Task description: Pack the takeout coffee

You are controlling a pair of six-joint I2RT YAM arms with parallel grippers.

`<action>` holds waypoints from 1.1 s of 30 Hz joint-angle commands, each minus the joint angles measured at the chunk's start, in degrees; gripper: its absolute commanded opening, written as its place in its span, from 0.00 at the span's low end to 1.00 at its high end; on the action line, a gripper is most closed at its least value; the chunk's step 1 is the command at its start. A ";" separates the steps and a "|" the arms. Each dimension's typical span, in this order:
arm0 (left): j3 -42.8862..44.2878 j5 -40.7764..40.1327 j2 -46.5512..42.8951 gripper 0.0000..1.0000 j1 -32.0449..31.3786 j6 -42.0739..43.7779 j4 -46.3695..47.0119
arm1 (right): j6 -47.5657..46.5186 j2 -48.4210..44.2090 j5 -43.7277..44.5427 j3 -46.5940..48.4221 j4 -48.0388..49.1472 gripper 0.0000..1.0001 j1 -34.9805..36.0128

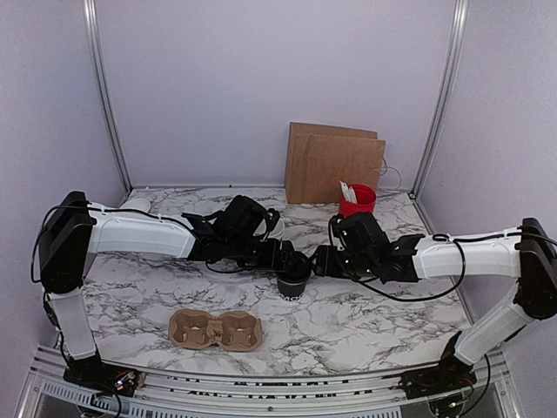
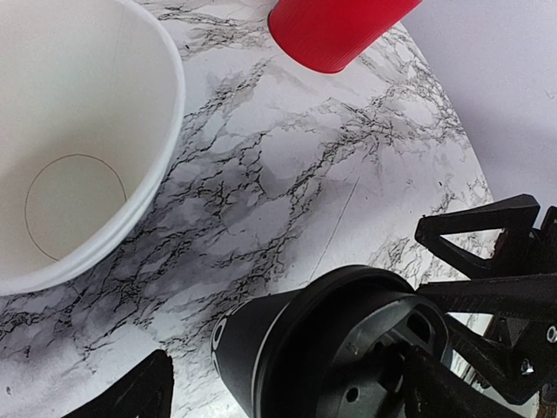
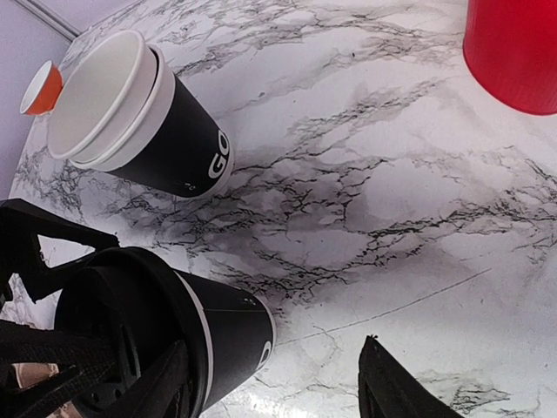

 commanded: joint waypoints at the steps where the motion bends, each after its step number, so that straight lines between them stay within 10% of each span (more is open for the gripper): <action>1: -0.41 -0.86 1.22 0.92 0.32 1.88 -3.20 | -0.31 2.07 -1.32 -1.05 -17.54 0.63 2.05; 33: -1.41 -2.87 -0.78 0.92 1.53 2.51 -5.63 | 1.31 0.61 -2.73 6.69 -12.52 0.64 2.65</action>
